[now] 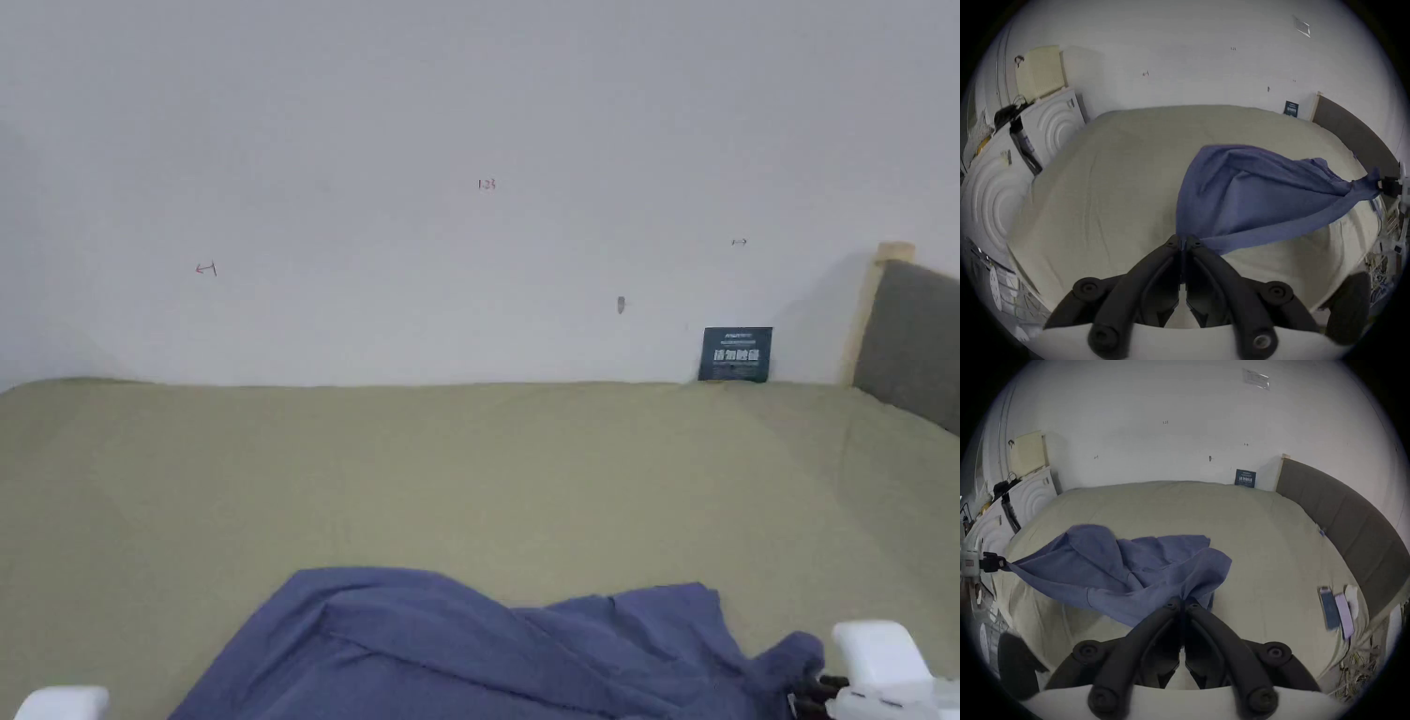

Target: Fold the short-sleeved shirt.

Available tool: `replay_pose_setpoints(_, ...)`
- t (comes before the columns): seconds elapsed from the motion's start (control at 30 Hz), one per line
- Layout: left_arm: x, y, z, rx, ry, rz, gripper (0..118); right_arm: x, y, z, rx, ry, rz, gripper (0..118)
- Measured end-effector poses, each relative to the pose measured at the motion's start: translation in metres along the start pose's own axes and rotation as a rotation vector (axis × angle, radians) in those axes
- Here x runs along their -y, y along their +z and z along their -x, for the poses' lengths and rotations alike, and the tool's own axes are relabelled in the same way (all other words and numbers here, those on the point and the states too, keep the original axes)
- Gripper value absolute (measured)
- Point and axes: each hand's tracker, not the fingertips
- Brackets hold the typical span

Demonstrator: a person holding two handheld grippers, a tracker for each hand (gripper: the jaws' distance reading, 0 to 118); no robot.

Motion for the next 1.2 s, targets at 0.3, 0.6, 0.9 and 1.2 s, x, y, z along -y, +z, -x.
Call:
replay_pose_setpoints(0.3, 0.053, 0.007, 0.012, 0.089, 0.073, 0.096, 2, 0.071, 0.015, -0.005, -0.016, -0.087, 0.099, 6)
replay_pose_setpoints(0.6, 0.049, 0.002, -0.011, 0.081, 0.066, 0.012, 116, 0.047, 0.05, 0.001, -0.018, -0.105, 0.011, 111)
replay_pose_setpoints(0.9, 0.002, 0.064, -0.058, 0.044, 0.016, -0.361, 15, 0.029, 0.09, 0.061, 0.086, -0.09, -0.309, 39)
replay_pose_setpoints(1.2, 0.0, 0.074, -0.086, 0.045, 0.024, -0.487, 0, 0.027, 0.087, 0.093, 0.121, -0.056, -0.394, 1)
